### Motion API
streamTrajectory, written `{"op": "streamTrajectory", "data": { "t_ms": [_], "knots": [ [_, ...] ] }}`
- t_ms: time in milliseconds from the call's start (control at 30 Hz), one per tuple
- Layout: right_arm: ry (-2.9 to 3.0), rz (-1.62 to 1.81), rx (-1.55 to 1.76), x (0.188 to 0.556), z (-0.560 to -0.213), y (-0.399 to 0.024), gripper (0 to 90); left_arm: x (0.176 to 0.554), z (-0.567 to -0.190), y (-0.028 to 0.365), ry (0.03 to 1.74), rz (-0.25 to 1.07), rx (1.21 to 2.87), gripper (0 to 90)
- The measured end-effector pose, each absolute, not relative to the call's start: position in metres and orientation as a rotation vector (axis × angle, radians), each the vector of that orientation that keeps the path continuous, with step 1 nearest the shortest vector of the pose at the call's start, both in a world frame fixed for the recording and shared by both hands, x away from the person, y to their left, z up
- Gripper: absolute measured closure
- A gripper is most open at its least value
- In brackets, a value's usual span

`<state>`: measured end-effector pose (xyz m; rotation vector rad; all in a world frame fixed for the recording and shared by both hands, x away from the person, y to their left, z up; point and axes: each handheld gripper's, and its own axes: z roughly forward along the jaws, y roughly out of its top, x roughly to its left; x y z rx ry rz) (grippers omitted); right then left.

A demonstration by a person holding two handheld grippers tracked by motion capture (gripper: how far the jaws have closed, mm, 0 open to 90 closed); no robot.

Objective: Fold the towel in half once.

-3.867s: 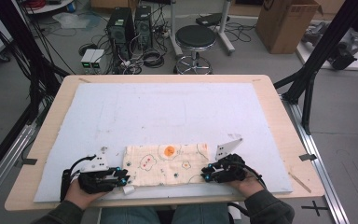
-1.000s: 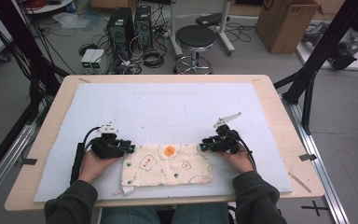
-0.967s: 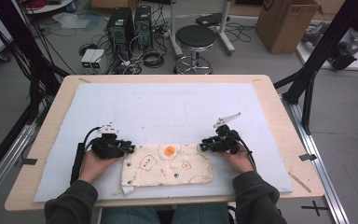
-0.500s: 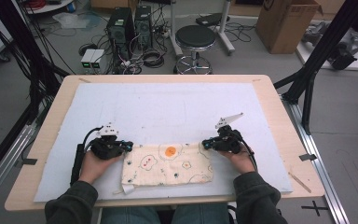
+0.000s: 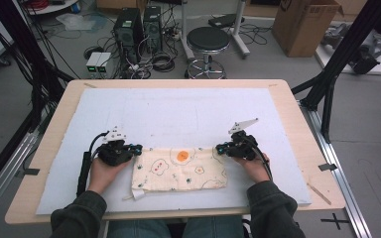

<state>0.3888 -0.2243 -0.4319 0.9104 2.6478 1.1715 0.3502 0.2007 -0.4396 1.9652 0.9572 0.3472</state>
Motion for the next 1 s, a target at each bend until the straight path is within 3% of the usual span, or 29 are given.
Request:
{"op": "streamTrajectory", "data": {
  "t_ms": [267,467,1000],
  "knots": [
    [2.626,1.206,0.944,0.397,-0.437,-0.226,82.3,0.355,-0.442,0.201,0.958,0.350,1.956,81.6],
    [2.571,1.304,0.988,0.395,-0.432,-0.234,66.1,0.350,-0.436,0.204,0.955,0.320,1.926,63.8],
    [2.540,1.325,0.940,0.377,-0.419,-0.230,44.1,0.338,-0.426,0.209,0.878,0.300,1.932,53.4]
  ]
}}
